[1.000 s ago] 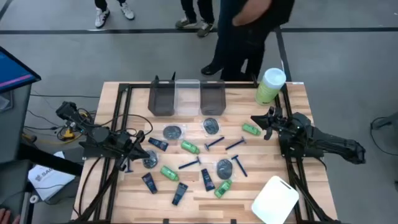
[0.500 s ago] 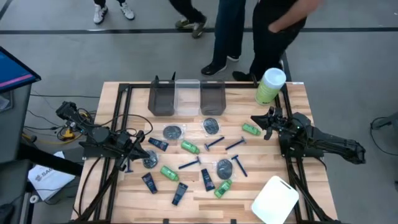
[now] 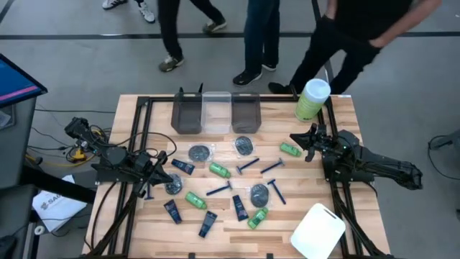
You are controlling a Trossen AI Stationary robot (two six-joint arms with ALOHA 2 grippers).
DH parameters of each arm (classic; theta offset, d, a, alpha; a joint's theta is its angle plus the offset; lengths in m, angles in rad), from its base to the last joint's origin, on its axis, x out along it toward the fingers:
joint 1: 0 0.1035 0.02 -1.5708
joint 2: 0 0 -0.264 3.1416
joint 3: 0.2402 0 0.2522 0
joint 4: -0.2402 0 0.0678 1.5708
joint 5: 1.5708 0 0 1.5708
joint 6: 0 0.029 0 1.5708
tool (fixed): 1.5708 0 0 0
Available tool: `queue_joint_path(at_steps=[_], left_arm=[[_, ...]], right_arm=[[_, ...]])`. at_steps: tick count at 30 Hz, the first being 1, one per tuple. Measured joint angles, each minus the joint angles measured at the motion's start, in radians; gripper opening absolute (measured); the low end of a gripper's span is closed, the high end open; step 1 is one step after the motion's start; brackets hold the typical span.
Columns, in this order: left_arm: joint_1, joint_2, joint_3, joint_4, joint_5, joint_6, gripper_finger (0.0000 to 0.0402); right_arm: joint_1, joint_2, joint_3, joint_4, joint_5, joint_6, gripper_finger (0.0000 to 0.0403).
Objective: Pick & Place Travel size toiletries
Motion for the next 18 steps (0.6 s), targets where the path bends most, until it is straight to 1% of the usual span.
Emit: queue_joint_path(at_steps=[14, 16, 18], left_arm=[[0.0, 0.0, 0.0, 0.0, 0.0, 0.0, 0.0002], [0.0, 0.0, 0.0, 0.0, 0.0, 0.0, 0.0002], [0.0, 0.0, 0.0, 0.0, 0.0, 0.0, 0.0002]], right_arm=[[0.0, 0.0, 0.0, 0.0, 0.0, 0.001, 0.0], [0.002, 0.0, -0.001, 0.008, 0.0, 0.081, 0.0], [0.006, 0.0, -0.001, 0.043, 0.002, 0.227, 0.0]])
